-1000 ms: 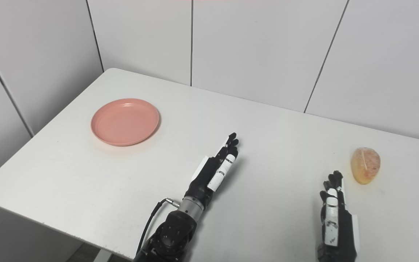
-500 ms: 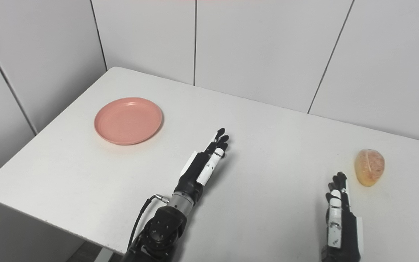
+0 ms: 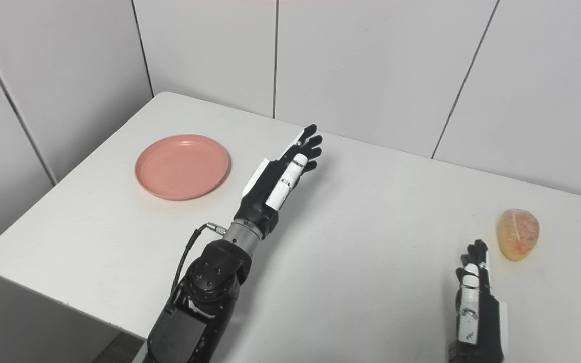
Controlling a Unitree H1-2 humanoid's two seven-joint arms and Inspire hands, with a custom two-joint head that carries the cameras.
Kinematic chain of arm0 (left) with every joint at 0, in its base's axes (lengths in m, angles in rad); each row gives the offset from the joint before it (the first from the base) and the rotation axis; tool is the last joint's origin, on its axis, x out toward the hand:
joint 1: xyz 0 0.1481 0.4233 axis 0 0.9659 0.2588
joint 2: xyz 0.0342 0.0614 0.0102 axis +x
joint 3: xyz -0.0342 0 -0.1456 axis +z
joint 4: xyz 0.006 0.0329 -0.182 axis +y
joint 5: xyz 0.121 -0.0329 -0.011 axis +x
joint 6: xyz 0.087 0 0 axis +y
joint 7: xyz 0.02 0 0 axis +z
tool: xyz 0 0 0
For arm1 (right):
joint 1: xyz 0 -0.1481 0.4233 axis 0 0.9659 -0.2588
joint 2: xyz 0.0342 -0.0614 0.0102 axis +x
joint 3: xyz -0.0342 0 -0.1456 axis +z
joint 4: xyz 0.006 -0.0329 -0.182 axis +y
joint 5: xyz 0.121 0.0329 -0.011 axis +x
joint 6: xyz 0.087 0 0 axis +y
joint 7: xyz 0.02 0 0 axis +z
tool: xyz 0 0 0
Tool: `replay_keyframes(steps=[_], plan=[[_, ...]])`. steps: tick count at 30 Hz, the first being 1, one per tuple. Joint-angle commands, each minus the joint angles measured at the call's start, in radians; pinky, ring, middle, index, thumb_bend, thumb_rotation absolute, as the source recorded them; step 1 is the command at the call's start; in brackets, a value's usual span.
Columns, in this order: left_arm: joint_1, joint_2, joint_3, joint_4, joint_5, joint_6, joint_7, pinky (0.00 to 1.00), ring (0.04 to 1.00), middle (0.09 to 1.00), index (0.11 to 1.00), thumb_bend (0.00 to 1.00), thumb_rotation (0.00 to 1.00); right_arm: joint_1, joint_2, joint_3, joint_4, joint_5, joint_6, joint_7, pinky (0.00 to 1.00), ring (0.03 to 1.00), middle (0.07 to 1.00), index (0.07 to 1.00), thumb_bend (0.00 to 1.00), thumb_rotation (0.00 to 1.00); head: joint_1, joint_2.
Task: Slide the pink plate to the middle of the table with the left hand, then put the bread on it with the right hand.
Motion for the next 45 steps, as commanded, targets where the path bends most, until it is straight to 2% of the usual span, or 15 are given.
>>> replay_keyframes(steps=[1, 4, 8, 13, 18, 24, 27, 35, 45], plan=[[-0.067, 0.009, 0.014, -0.053, -0.014, 0.017, -0.004, 0.94, 0.953, 0.964, 0.950, 0.42, 1.00, -0.004, 0.016, 0.000, 0.010, 0.003, -0.019, -0.005, 1.00, 0.976, 0.969, 0.965, 0.10, 1.00, 0.001, 0.000], [-0.094, 0.022, 0.041, -0.071, -0.041, 0.035, -0.004, 0.98, 0.954, 0.963, 0.945, 0.43, 1.00, -0.004, 0.012, -0.001, 0.019, 0.006, -0.033, 0.001, 1.00, 0.976, 0.970, 0.968, 0.12, 1.00, 0.002, 0.002], [-0.139, 0.050, 0.080, -0.072, -0.073, 0.047, -0.003, 0.97, 0.953, 0.965, 0.958, 0.42, 1.00, -0.005, 0.008, 0.000, 0.014, 0.004, -0.028, 0.003, 1.00, 0.979, 0.971, 0.970, 0.12, 1.00, 0.007, 0.003], [-0.182, 0.076, 0.136, -0.059, -0.093, 0.060, 0.017, 0.91, 0.924, 0.935, 0.930, 0.41, 1.00, -0.004, 0.009, 0.002, 0.011, 0.004, -0.033, 0.003, 1.00, 0.985, 0.978, 0.976, 0.11, 1.00, 0.008, 0.005], [-0.225, 0.127, 0.206, -0.030, -0.136, 0.075, 0.014, 0.93, 0.931, 0.937, 0.928, 0.40, 1.00, 0.001, 0.001, 0.004, 0.001, -0.024, -0.035, -0.003, 1.00, 0.978, 0.972, 0.967, 0.10, 1.00, 0.010, 0.006], [-0.250, 0.201, 0.242, -0.001, -0.136, 0.088, 0.019, 0.92, 0.920, 0.928, 0.920, 0.44, 1.00, 0.000, -0.001, 0.005, 0.003, -0.035, -0.039, -0.005, 0.99, 0.970, 0.967, 0.962, 0.11, 1.00, 0.010, 0.009], [-0.260, 0.236, 0.269, 0.014, -0.157, 0.088, 0.016, 0.94, 0.930, 0.936, 0.933, 0.43, 1.00, 0.000, 0.003, -0.002, 0.003, -0.015, -0.037, 0.001, 1.00, 0.975, 0.969, 0.965, 0.10, 1.00, 0.018, 0.008], [-0.274, 0.282, 0.319, 0.043, -0.162, 0.083, 0.045, 0.88, 0.889, 0.902, 0.896, 0.41, 1.00, 0.008, -0.007, 0.001, -0.020, -0.030, -0.017, 0.000, 1.00, 0.971, 0.968, 0.965, 0.10, 1.00, 0.025, 0.010], [-0.294, 0.338, 0.387, 0.113, -0.183, 0.076, 0.078, 0.89, 0.878, 0.884, 0.882, 0.37, 1.00, 0.009, -0.010, -0.003, -0.032, -0.012, 0.000, 0.006, 1.00, 0.983, 0.980, 0.980, 0.10, 1.00, 0.039, 0.009]])
